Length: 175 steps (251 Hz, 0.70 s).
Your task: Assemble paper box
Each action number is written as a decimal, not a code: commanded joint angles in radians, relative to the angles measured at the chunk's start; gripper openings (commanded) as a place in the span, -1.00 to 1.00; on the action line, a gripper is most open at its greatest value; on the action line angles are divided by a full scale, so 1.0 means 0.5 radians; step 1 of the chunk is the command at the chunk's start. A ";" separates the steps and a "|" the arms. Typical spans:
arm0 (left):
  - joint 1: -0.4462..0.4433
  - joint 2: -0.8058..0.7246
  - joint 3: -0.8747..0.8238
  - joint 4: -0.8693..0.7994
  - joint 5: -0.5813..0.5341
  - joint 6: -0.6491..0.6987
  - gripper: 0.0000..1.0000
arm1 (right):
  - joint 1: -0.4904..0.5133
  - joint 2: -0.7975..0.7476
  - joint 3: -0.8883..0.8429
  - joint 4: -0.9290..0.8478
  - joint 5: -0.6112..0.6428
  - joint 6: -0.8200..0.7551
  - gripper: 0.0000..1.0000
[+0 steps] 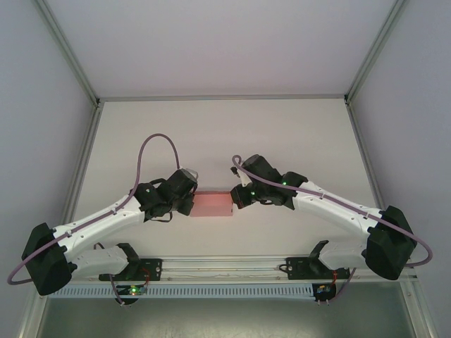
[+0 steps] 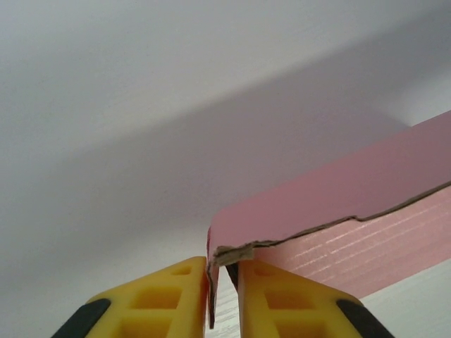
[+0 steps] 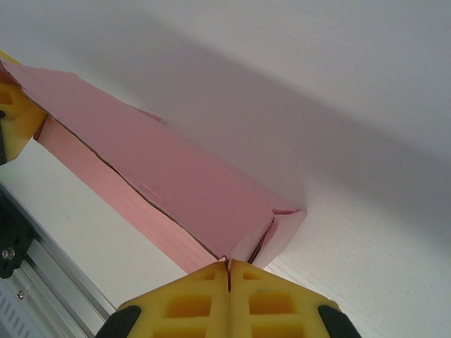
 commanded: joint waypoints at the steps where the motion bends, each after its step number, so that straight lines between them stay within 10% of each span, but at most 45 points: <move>1: -0.025 0.027 0.033 -0.016 -0.033 0.018 -0.74 | -0.016 -0.025 0.032 -0.034 -0.021 -0.043 -1.00; 175: -0.011 0.155 0.312 -0.314 0.354 -0.264 -1.00 | 0.341 -0.004 -0.053 -0.157 0.667 -0.248 -1.00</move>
